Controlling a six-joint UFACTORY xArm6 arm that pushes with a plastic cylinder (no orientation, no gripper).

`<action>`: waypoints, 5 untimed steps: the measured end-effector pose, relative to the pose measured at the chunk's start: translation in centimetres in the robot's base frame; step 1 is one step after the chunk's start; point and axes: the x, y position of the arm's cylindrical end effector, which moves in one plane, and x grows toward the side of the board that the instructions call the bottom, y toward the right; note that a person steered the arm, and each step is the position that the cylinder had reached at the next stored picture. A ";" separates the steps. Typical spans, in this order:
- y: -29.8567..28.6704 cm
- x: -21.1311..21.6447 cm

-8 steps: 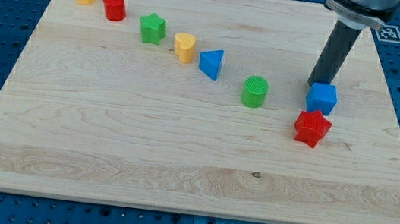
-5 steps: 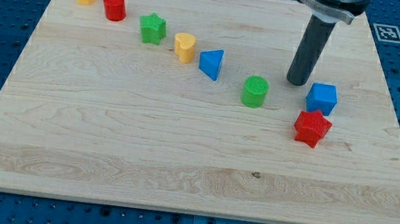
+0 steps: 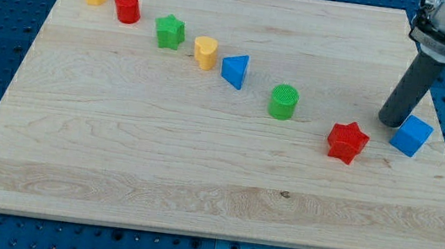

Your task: Place the blue cube in diagonal line with the other blocks

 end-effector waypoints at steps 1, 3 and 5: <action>2.4 0.0; 6.5 2.2; 3.3 3.0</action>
